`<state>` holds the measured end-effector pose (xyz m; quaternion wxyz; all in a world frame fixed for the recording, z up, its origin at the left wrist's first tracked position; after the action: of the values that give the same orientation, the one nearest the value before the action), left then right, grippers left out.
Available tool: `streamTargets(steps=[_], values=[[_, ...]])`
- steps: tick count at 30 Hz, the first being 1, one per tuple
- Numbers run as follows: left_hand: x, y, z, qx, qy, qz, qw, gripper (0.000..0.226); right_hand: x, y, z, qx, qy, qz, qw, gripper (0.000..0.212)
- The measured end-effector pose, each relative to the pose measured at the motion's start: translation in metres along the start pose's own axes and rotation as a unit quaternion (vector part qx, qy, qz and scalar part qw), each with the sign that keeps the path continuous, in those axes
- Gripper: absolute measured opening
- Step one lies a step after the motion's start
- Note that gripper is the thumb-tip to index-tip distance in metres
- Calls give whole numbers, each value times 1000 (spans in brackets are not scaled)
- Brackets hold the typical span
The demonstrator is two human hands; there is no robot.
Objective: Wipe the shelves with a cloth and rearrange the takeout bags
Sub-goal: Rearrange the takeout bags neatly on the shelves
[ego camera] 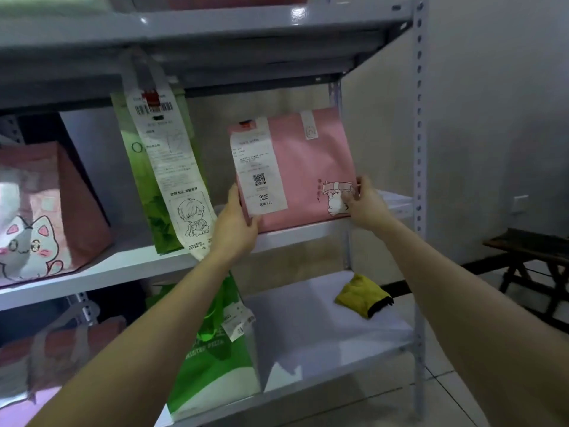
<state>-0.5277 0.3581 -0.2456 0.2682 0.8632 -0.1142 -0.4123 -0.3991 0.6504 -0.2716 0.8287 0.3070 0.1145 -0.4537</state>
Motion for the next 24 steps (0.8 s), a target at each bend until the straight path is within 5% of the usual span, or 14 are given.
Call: streamTargets(steps=[6,10,12,14,16,19,24], values=[[6,0,5,43,-6,-7,999,83,9,10,9,20,-14,-10,1000,41],[31,37,9,65,-37,-107,991,60,60,48,65,-50,101,-269,956,33],[50,72,7,67,-103,-200,972,38,90,38,111,-82,185,-305,931,20],[62,106,21,44,-120,-275,953,29,107,-3,160,-99,267,-222,933,10],[60,129,52,43,-52,-301,951,35,119,-64,199,-89,292,-79,949,19],[47,136,92,69,56,-232,969,59,127,-157,216,-16,225,92,970,72],[36,152,123,26,114,-186,976,85,99,-204,199,-66,47,155,985,122]])
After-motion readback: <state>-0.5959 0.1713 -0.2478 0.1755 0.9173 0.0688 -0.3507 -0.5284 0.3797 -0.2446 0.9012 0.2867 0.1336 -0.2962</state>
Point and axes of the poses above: each hand's wrist, its own x-axis away from the middle knuckle, its own y-axis out of the back of the hand, z = x × y, the point moved 9 cm from there along -x, towards the middle knuckle, and after that the axes turned 1 degree about x, right-handed, at the moved point
